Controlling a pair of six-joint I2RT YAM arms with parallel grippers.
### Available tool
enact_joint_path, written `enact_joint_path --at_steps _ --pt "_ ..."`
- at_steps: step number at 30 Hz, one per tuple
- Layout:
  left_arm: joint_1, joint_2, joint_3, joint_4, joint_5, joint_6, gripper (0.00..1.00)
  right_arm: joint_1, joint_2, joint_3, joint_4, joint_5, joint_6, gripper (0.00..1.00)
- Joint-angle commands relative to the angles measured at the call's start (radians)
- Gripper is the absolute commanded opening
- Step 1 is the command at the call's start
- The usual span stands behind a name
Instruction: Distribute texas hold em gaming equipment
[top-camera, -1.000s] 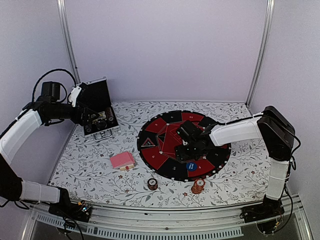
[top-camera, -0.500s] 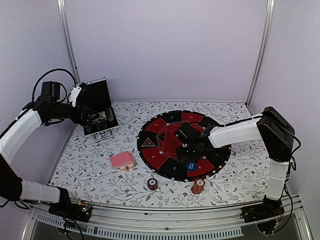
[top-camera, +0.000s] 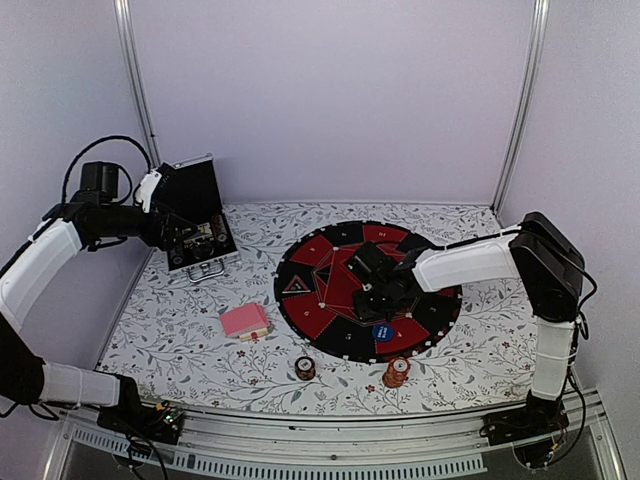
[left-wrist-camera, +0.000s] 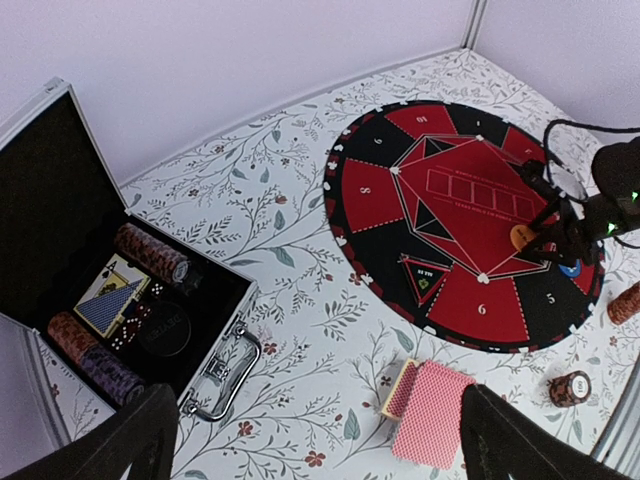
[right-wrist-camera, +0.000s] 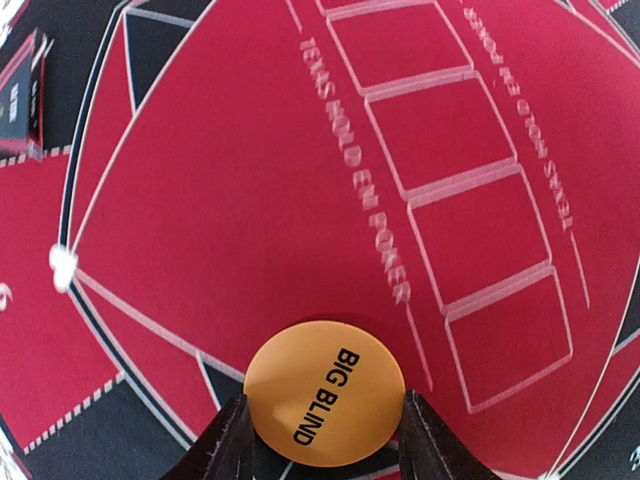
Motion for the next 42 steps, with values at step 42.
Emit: enact_joint_path --at_steps 42 --pt "-0.009 0.031 0.033 -0.044 0.000 0.037 1.00 -0.307 0.298 0.638 -0.011 -0.037 -0.315 0.71"
